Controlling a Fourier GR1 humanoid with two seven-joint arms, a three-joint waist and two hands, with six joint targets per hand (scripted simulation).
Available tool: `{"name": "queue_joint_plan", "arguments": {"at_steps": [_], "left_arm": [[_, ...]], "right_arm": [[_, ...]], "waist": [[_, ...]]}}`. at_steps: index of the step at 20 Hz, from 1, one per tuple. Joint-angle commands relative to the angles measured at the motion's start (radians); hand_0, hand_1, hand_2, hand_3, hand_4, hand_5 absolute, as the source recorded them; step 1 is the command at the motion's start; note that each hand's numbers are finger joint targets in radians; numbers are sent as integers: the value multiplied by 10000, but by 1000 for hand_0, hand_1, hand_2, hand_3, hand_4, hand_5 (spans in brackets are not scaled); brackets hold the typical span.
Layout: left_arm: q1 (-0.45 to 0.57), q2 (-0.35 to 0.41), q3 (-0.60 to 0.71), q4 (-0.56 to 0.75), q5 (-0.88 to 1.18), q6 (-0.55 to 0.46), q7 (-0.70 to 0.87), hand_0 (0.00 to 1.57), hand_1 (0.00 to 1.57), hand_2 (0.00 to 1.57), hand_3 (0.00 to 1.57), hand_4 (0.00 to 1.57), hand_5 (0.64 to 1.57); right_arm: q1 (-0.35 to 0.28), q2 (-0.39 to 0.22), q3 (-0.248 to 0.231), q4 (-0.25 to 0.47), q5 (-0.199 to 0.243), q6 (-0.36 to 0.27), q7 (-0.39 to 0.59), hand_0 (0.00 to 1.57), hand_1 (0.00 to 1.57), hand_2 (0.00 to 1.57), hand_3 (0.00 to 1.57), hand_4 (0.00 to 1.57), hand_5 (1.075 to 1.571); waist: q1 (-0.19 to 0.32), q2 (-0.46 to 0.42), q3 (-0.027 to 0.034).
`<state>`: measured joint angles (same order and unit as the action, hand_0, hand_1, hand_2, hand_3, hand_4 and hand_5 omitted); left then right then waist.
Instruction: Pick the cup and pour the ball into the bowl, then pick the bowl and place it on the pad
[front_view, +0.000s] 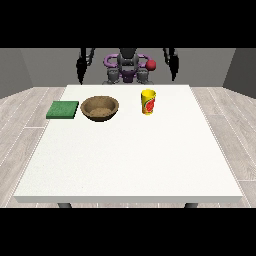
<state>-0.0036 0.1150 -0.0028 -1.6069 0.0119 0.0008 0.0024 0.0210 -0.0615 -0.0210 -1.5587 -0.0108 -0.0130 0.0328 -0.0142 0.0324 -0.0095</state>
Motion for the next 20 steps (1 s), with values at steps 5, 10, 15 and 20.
{"name": "queue_joint_plan", "arguments": {"at_steps": [5,10,15,20], "left_arm": [[-3,390,107,-903,81,-47,966,0,0,0,0,0,1535],[-75,-1115,-2587,-2103,566,2643,3928,0,0,0,0,0,1536],[-146,-1139,-2826,-3449,1,3109,4179,0,0,0,0,0,1532],[-485,-1145,-2659,-3058,-194,2738,3035,0,0,0,0,0,1521]], "right_arm": [[-183,-444,-74,-1099,-64,104,781,0,0,0,0,616,1559],[171,-714,-761,-1417,-1358,689,1732,0,0,0,0,611,1561],[392,-901,-1133,-2292,-1697,897,1731,0,0,0,0,539,1563],[-357,-911,-1589,-1862,-1664,778,960,0,0,0,0,446,1559]], "waist": [[94,-2595,70],[-338,-3363,110],[-80,-2291,96],[40,-1048,96]]}}
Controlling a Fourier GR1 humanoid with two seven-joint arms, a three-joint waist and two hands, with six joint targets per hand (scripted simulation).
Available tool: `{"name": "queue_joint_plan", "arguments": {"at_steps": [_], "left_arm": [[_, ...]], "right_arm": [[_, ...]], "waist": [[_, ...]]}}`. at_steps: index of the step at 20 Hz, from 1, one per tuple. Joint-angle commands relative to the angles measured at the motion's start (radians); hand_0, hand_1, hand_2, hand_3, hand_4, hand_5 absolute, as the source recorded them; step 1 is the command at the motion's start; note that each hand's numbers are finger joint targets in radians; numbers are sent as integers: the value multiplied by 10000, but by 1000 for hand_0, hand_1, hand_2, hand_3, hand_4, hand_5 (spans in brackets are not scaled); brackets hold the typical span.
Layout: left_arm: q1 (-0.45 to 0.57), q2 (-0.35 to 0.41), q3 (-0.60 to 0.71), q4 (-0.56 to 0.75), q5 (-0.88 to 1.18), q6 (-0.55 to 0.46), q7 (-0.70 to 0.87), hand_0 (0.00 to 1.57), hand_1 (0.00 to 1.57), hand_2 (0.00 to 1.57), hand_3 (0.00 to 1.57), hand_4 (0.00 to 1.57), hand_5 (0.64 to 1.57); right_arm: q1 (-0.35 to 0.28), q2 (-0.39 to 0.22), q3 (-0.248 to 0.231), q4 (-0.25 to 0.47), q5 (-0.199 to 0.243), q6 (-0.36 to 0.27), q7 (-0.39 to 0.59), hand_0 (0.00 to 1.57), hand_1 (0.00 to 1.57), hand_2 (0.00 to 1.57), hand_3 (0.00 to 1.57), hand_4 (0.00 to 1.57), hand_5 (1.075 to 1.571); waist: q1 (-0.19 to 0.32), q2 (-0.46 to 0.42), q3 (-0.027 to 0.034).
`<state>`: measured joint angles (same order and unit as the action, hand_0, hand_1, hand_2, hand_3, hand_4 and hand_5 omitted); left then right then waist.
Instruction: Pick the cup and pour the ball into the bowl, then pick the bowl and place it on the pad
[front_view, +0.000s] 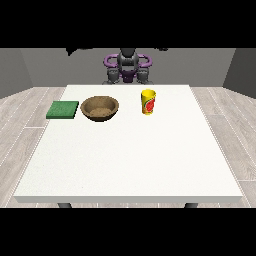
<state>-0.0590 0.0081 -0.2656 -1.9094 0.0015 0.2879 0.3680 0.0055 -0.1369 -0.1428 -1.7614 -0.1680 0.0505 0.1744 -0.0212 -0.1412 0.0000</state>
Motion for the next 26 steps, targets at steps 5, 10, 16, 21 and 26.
{"name": "queue_joint_plan", "arguments": {"at_steps": [5,10,16,21,26], "left_arm": [[-1152,109,867,1500,-239,-364,-2110,0,0,0,0,0,1510],[-2233,263,1603,2816,-470,-370,-3539,0,0,0,0,0,1478],[-1675,451,2368,4735,22,-1101,-6277,0,0,0,0,0,1473],[-2394,268,3041,6943,242,-1156,-7356,0,0,0,0,0,1477],[-3118,326,3616,8822,206,-1074,-8827,0,0,0,0,0,1462]], "right_arm": [[-742,-123,-103,425,2,447,-1119,0,0,0,0,309,1566],[-1614,-219,-350,1084,-66,561,-1943,0,0,0,0,219,1570],[-1625,-522,-681,1346,-162,866,-2550,0,0,0,0,174,1571],[-1956,-437,-609,1570,-100,608,-2216,0,0,0,0,206,1571],[-2281,-618,-594,1600,42,644,-2401,0,0,0,0,198,1571]], "waist": [[-290,1800,-1],[-434,2881,0],[-584,3339,-6],[-681,3081,-4],[-897,3414,-5]]}}
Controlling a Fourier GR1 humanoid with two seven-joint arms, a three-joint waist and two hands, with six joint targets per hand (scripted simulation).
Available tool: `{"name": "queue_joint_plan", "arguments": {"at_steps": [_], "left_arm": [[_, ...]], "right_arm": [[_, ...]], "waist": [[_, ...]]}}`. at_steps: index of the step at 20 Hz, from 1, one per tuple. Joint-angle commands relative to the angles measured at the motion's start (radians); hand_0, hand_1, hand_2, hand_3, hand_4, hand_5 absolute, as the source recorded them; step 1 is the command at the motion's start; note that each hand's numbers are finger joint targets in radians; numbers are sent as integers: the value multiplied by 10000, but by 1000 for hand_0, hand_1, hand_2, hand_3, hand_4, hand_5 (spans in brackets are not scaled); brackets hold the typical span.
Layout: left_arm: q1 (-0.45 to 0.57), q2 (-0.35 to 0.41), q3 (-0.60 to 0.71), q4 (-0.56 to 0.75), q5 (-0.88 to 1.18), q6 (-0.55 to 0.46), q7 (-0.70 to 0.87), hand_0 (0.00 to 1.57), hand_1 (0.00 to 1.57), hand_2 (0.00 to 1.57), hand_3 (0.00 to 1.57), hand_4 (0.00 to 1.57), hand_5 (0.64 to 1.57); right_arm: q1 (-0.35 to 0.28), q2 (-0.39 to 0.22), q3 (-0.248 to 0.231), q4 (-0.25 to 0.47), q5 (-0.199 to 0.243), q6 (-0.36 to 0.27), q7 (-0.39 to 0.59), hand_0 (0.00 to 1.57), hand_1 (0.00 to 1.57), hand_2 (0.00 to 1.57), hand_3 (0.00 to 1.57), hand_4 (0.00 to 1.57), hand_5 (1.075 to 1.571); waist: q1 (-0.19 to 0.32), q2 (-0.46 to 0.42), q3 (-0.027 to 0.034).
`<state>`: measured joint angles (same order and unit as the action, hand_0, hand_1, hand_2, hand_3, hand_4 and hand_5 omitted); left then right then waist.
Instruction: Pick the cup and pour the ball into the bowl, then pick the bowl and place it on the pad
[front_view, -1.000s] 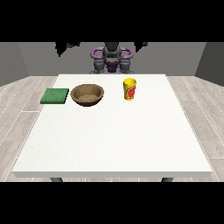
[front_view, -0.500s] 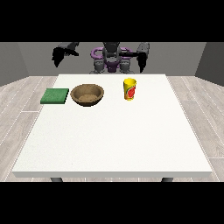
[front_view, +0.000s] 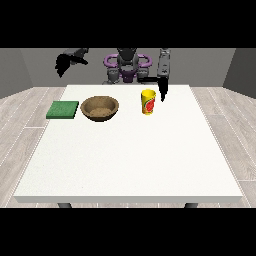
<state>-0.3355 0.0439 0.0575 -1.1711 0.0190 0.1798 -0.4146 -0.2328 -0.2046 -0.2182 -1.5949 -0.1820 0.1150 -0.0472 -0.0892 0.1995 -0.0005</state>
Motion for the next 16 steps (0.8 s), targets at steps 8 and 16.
{"name": "queue_joint_plan", "arguments": {"at_steps": [8,16], "left_arm": [[-1546,-79,1224,3256,358,389,-2140,0,0,0,0,0,1464],[-1329,503,808,4004,-1328,2503,-1787,1288,1288,1571,1571,1140,1551]], "right_arm": [[-507,-1125,-621,340,-892,1258,19,0,0,0,0,89,1571],[-73,-1419,-1217,853,-1386,1544,115,0,0,0,174,0,1571]], "waist": [[-954,733,-4],[-1061,-105,7]]}}
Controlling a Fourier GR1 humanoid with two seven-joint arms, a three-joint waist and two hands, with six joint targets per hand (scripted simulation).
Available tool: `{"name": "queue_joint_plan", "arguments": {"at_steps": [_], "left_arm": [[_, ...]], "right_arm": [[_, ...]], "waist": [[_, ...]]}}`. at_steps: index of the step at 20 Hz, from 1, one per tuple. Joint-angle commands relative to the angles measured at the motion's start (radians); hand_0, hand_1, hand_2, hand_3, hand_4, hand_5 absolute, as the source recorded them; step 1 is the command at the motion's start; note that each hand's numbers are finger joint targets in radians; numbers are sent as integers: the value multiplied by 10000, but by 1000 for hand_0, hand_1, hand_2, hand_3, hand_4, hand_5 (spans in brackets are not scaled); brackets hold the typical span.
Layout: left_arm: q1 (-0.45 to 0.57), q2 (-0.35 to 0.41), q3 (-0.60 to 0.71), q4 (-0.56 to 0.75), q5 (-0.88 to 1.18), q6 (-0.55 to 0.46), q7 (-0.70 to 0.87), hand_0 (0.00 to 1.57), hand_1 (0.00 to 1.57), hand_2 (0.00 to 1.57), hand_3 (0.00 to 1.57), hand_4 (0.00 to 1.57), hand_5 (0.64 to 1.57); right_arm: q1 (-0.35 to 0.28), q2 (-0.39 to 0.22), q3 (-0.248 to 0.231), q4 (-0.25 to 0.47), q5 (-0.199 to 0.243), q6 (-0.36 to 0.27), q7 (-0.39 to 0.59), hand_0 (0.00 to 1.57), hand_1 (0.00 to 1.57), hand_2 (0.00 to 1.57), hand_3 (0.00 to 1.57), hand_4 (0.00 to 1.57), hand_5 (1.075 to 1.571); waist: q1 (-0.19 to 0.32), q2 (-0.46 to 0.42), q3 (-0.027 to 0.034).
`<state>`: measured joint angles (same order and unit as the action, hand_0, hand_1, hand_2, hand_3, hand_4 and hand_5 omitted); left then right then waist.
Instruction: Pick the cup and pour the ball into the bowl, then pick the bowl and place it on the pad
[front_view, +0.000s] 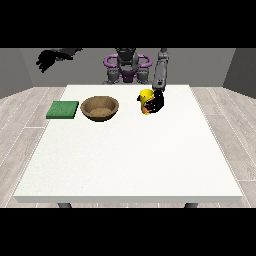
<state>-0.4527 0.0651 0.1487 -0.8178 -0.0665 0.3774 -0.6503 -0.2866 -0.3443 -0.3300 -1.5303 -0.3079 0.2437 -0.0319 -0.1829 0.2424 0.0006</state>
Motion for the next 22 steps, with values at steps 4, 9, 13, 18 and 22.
{"name": "queue_joint_plan", "arguments": {"at_steps": [4,9,13,18,22], "left_arm": [[-515,156,-1232,373,-2454,2725,1513,1285,1285,1571,1571,1161,1549],[-1552,-631,-3311,769,-4939,3611,4592,1303,1303,1571,1571,1169,1542],[-2712,-643,-4899,1691,-6776,4082,6724,1333,1333,1571,1571,1148,1552],[-3759,-649,-6194,2852,-8859,3003,9139,1246,1246,1571,1571,1086,1567],[-4150,-650,-6267,2354,-9117,2143,9746,1246,1246,1571,1571,1086,1567]], "right_arm": [[29,-11,295,342,-92,81,857,0,0,0,164,127,1570],[-39,80,340,1470,-52,-175,1570,0,0,0,183,249,1569],[-518,-107,210,2135,-181,87,1397,0,0,0,233,322,1568],[-128,-474,-155,2893,-323,601,1081,0,0,0,0,407,1568],[-304,-581,-382,2905,-433,411,1114,0,0,0,0,426,1570]], "waist": [[-127,-1563,11],[345,-3260,45],[201,-3154,53],[395,-3763,38],[669,-3511,0]]}}
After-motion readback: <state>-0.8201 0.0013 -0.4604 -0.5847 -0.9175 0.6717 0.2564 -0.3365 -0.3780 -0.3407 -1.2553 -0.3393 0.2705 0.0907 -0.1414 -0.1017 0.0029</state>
